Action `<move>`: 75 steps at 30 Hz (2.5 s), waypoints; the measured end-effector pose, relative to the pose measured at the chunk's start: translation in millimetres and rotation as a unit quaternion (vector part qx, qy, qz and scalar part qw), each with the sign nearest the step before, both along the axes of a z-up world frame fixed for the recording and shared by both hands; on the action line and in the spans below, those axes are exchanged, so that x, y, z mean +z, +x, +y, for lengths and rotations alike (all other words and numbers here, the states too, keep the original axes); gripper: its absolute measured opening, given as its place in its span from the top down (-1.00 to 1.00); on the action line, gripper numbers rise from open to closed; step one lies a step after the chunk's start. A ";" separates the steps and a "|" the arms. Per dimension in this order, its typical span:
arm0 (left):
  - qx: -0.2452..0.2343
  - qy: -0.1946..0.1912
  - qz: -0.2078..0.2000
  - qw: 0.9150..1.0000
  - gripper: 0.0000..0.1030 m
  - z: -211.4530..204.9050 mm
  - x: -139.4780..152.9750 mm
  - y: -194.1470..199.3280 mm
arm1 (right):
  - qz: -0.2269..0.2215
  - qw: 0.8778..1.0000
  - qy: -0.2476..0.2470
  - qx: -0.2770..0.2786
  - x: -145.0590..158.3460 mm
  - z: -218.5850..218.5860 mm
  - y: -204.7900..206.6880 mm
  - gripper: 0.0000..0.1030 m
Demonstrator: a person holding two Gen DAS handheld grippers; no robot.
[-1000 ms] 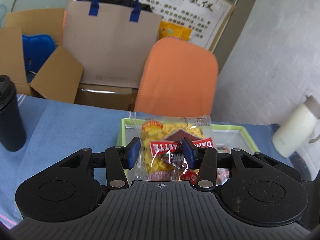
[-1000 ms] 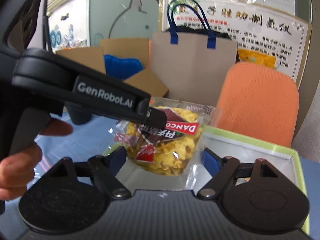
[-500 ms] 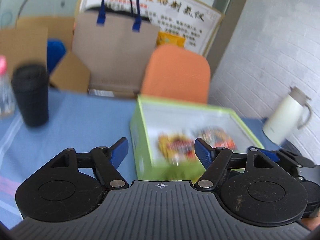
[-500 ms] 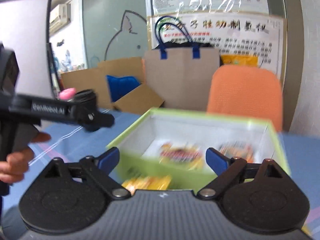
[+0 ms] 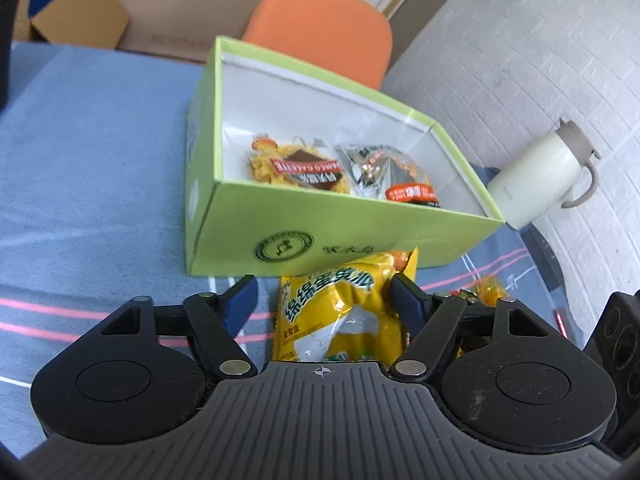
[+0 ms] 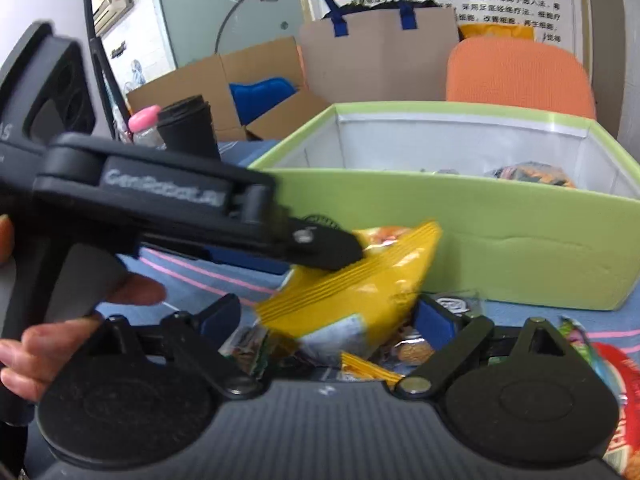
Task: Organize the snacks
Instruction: 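Move the left gripper to the yellow chip bag and grasp it, then carry the yellow chip bag with the left gripper and release it into the box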
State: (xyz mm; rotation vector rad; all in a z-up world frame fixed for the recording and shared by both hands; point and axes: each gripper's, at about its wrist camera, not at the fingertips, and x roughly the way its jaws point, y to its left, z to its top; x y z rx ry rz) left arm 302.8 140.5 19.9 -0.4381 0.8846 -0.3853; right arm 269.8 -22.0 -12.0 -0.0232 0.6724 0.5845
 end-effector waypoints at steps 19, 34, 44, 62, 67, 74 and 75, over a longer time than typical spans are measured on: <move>0.085 0.030 -0.044 0.995 0.31 48.6 9.1 -142.1 | -0.007 0.995 0.029 0.094 4.0 57.7 -94.3 -0.75; 0.102 -0.018 -0.031 0.994 -0.14 67.9 6.5 -144.6 | -0.010 0.998 0.027 0.064 4.1 47.4 -100.6 -0.80; 0.084 -0.030 -0.025 0.996 0.22 54.5 1.2 -132.3 | -0.017 0.997 0.022 0.074 2.7 54.5 -88.4 -0.30; 0.058 0.019 -0.102 0.993 0.17 4.1 97.6 40.3 | -0.057 0.997 0.030 0.039 85.4 11.0 84.7 -0.36; 0.090 0.073 -0.097 0.989 -0.05 6.2 84.3 76.0 | -0.048 0.998 -0.001 0.026 68.7 16.3 117.7 -0.50; 0.092 0.094 -0.162 0.978 -0.34 9.3 103.3 34.2 | -0.108 0.993 0.047 0.009 100.2 -30.0 65.5 -0.81; 0.088 0.095 -0.164 0.978 -0.34 8.4 102.8 23.9 | -0.115 0.992 0.051 0.004 103.4 -36.7 54.1 -0.81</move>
